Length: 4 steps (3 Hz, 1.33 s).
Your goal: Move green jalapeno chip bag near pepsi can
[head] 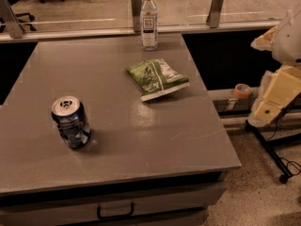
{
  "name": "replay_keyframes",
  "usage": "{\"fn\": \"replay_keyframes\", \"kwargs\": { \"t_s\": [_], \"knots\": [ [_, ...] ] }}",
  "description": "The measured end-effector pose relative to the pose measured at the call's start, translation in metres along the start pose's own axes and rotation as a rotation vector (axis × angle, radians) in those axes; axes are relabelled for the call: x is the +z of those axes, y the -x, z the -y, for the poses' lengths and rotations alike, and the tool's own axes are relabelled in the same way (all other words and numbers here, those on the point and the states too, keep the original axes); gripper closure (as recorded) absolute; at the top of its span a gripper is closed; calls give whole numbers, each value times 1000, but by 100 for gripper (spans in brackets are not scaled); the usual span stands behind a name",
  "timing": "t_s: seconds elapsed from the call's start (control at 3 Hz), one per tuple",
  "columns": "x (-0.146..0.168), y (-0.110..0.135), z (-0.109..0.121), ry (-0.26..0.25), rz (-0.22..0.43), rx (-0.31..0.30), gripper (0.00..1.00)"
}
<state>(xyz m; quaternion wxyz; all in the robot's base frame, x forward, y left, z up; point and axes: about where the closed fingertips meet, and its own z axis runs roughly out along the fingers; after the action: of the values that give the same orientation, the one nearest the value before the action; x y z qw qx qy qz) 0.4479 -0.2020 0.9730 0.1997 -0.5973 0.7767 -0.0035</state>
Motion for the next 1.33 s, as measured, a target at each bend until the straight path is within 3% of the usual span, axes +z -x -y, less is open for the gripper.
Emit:
{"fn": "replay_keyframes", "kwargs": {
  "t_s": [0.33, 0.67, 1.0, 1.33],
  "knots": [
    [26, 33, 8, -10, 190, -15, 0],
    [56, 73, 27, -62, 336, -48, 0],
    [81, 107, 66, -127, 443, -30, 0],
    [106, 128, 91, -142, 489, -7, 0]
  ]
}}
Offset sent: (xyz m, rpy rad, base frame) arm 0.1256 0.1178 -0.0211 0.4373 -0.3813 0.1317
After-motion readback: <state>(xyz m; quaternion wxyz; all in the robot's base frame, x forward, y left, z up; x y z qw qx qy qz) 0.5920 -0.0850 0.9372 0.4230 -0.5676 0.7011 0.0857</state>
